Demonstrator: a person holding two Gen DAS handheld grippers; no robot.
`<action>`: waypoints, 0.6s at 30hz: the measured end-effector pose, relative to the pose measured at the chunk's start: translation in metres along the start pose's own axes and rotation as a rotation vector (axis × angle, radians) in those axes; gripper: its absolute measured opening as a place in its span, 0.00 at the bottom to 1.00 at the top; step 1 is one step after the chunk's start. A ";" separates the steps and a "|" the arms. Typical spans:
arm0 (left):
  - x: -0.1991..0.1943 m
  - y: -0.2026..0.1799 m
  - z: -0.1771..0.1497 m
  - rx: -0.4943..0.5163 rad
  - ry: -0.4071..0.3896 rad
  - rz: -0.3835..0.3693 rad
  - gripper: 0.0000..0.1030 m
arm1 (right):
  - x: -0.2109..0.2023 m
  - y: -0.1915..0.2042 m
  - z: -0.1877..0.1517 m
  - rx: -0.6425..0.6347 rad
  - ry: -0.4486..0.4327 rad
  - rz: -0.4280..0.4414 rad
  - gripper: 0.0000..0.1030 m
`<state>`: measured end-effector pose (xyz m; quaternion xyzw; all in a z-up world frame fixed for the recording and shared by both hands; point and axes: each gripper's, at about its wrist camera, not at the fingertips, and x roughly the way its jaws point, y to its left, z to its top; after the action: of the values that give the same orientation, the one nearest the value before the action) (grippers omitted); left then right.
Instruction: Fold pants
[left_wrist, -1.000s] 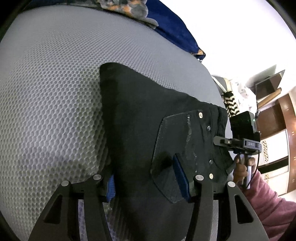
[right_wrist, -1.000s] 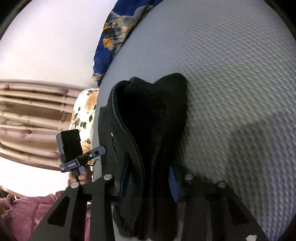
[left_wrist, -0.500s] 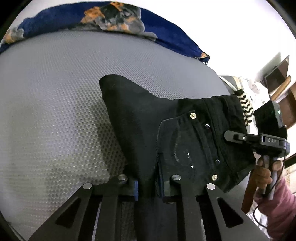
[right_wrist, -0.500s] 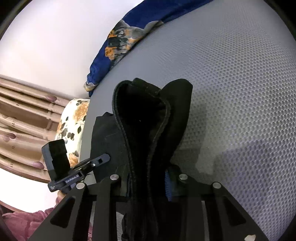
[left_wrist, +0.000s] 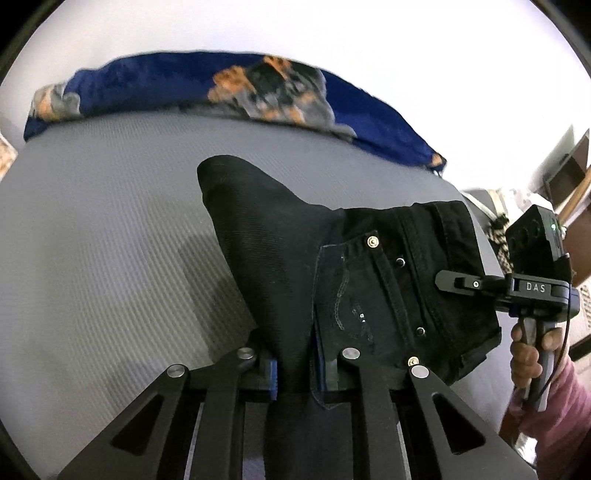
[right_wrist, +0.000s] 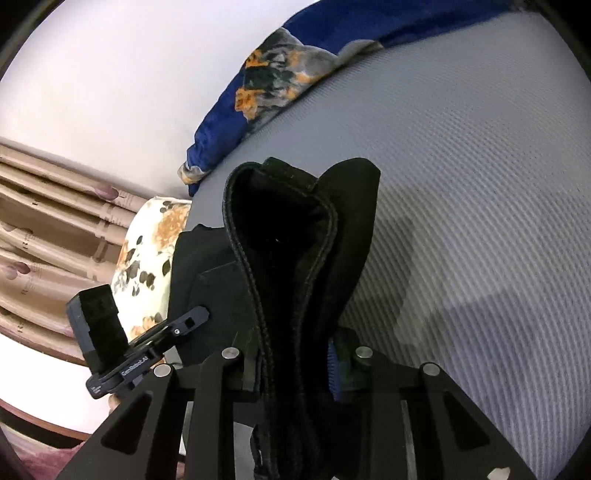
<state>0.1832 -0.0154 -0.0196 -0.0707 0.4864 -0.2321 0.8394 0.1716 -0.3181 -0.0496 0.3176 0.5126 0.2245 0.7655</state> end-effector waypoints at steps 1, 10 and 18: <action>0.003 0.002 0.007 -0.002 -0.008 0.004 0.14 | 0.004 0.002 0.009 -0.005 -0.003 -0.002 0.24; 0.027 0.038 0.069 -0.010 -0.046 0.041 0.14 | 0.041 0.015 0.079 -0.058 -0.016 -0.056 0.24; 0.071 0.062 0.082 -0.005 0.011 0.121 0.18 | 0.073 0.007 0.104 -0.095 -0.008 -0.212 0.24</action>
<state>0.3021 -0.0015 -0.0543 -0.0423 0.4949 -0.1802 0.8490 0.2955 -0.2906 -0.0630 0.2259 0.5291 0.1653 0.8011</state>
